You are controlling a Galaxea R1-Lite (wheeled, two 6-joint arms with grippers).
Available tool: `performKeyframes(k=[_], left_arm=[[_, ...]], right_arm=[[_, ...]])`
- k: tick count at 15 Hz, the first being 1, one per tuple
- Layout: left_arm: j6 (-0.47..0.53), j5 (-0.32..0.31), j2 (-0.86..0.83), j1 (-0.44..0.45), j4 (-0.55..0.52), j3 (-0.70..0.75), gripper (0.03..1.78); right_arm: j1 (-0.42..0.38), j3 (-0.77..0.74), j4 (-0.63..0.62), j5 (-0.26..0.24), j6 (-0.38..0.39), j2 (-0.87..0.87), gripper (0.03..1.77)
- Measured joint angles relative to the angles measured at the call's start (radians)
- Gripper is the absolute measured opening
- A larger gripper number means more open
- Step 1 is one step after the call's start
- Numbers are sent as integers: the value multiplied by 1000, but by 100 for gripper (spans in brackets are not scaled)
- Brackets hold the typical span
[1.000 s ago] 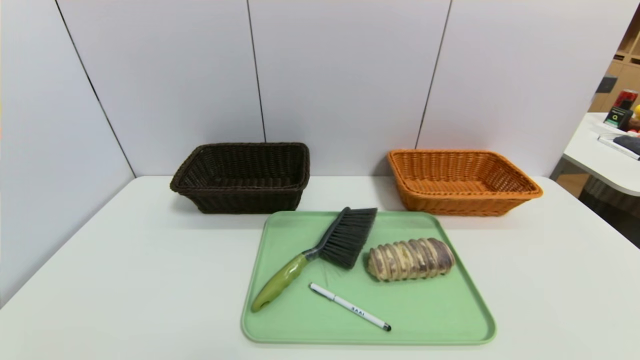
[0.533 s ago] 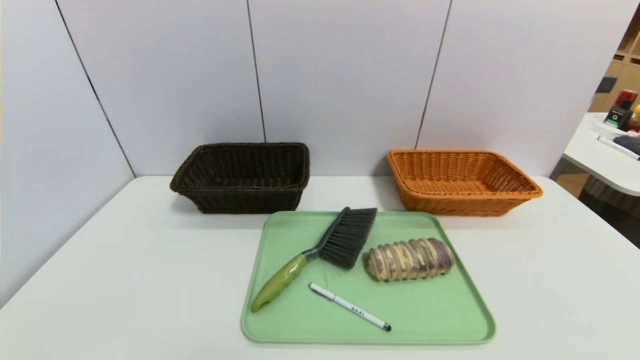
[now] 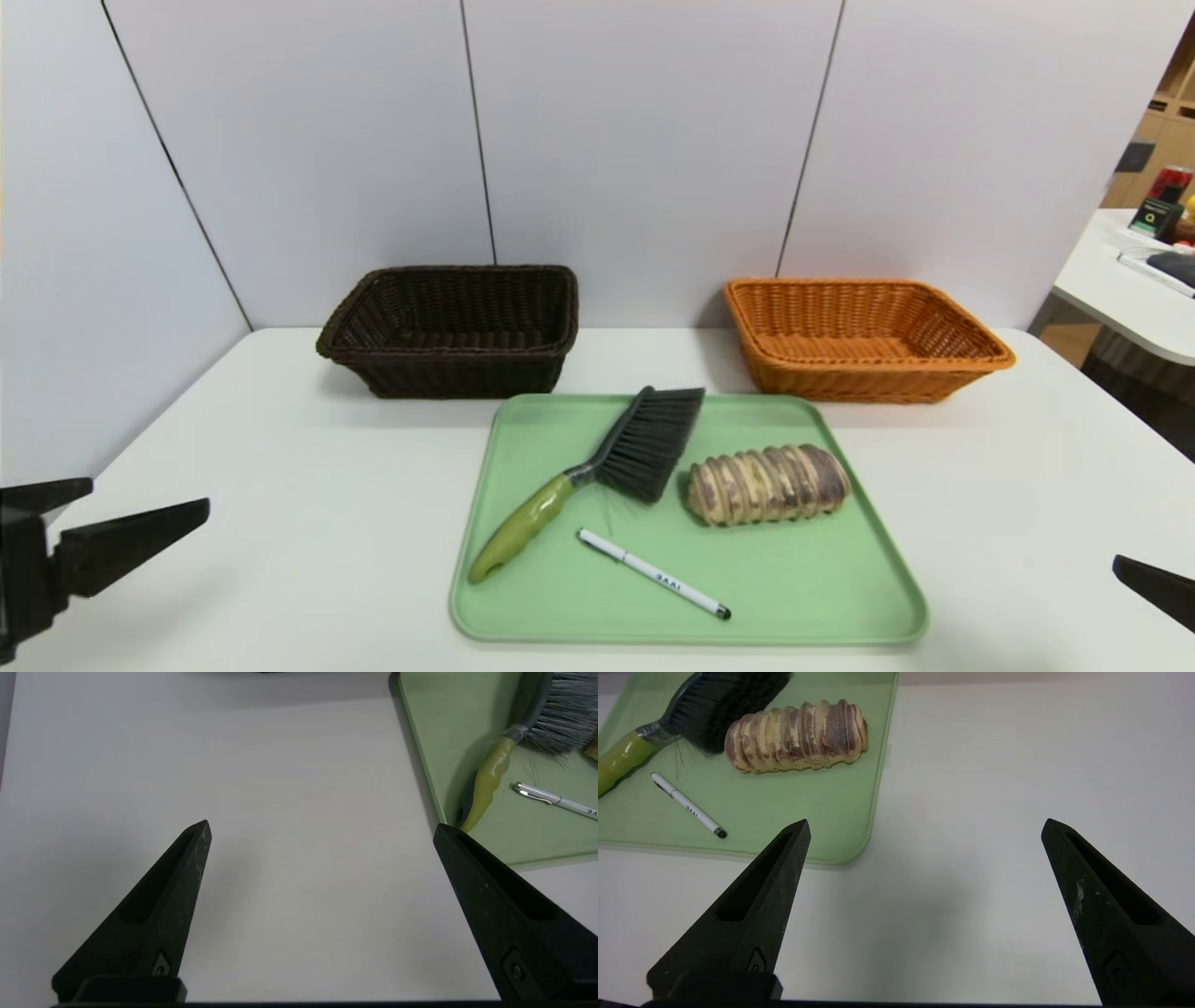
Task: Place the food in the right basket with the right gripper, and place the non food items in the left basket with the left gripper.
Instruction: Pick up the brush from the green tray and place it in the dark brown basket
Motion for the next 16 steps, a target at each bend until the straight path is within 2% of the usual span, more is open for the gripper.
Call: performKeyframes(k=[2,3,6,11,16], left_arm=[[4,-15,110,-17,-8,-38,169],[5,-43,158,-25,-17,-58,169],[9,-128,258,-82,-25,-114,169],[26,-137,418,-290,-28,-232,169],[188,-137,589,-444,-19,-346,169]], right_arm=[[0,-7,-3,1,-1,55,171],[1,-9,-8,9,-1,78,171],[4,-21,-10,63,-9,137,171],[4,-17,-7,77,-44,194,171],[4,-8,-10,137,-44,204,171]])
